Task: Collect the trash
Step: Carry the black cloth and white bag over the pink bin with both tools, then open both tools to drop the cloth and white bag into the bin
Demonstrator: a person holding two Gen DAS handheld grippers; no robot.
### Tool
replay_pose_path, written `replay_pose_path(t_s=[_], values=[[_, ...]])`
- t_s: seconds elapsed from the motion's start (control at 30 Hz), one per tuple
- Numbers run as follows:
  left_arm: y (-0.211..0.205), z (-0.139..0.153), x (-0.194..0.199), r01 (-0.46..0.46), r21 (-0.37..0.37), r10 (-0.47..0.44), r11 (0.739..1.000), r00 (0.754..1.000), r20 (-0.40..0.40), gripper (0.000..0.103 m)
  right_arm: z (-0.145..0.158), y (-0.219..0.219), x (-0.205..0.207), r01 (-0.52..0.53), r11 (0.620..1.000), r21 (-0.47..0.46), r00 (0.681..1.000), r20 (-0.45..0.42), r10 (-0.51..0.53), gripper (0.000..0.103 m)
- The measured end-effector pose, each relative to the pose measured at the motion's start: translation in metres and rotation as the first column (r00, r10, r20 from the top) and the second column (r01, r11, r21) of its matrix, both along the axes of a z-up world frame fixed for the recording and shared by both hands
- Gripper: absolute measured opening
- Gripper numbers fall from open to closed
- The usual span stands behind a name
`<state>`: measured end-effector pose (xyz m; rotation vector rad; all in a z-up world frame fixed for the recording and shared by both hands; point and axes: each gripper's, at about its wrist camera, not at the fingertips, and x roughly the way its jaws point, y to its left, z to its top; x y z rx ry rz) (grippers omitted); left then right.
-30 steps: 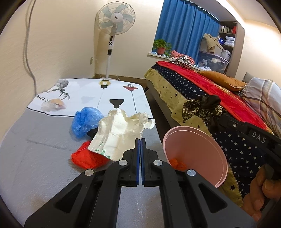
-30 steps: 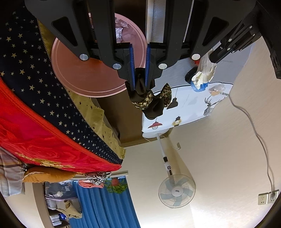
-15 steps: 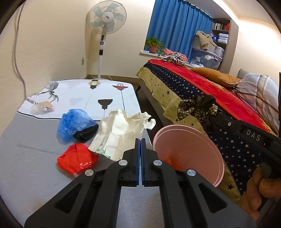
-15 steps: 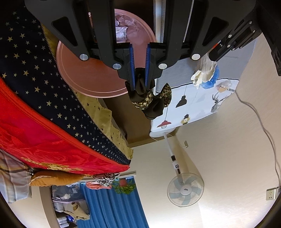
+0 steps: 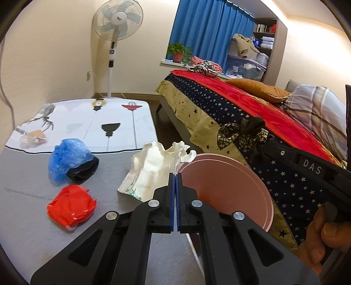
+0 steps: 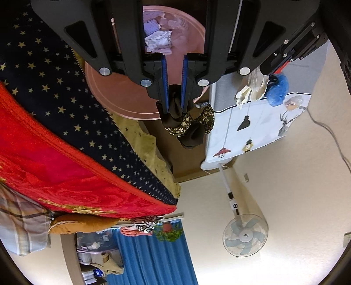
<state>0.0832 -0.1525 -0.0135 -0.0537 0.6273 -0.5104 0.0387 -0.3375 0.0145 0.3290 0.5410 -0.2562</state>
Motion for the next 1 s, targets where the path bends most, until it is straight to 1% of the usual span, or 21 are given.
replay_pose_path(t_s=[0.2,0.43,0.7,1.0], values=[[-0.017,0.000,0.002,0.058,-0.014,-0.058,0.998,0.998,-0.004,0.001,0.003,-0.010,-0.004,0.048,0.998,-0.040,0.999,-0.005,-0.048,0.011],[-0.041,-0.005,0.005,0.127,-0.025,-0.128,0.992,0.992,-0.022,0.001,0.002,-0.023,-0.006,0.101,0.993,-0.061,0.995,-0.020,-0.102,0.011],[-0.062,-0.013,0.008,0.185,-0.044,-0.187,0.982,0.981,-0.051,0.001,-0.003,-0.041,-0.010,0.147,0.988,-0.051,0.988,-0.039,-0.149,0.011],[-0.082,-0.020,0.006,0.240,-0.048,-0.243,0.970,0.967,-0.075,0.001,-0.006,-0.048,-0.012,0.182,0.982,-0.053,0.982,-0.045,-0.185,0.011]])
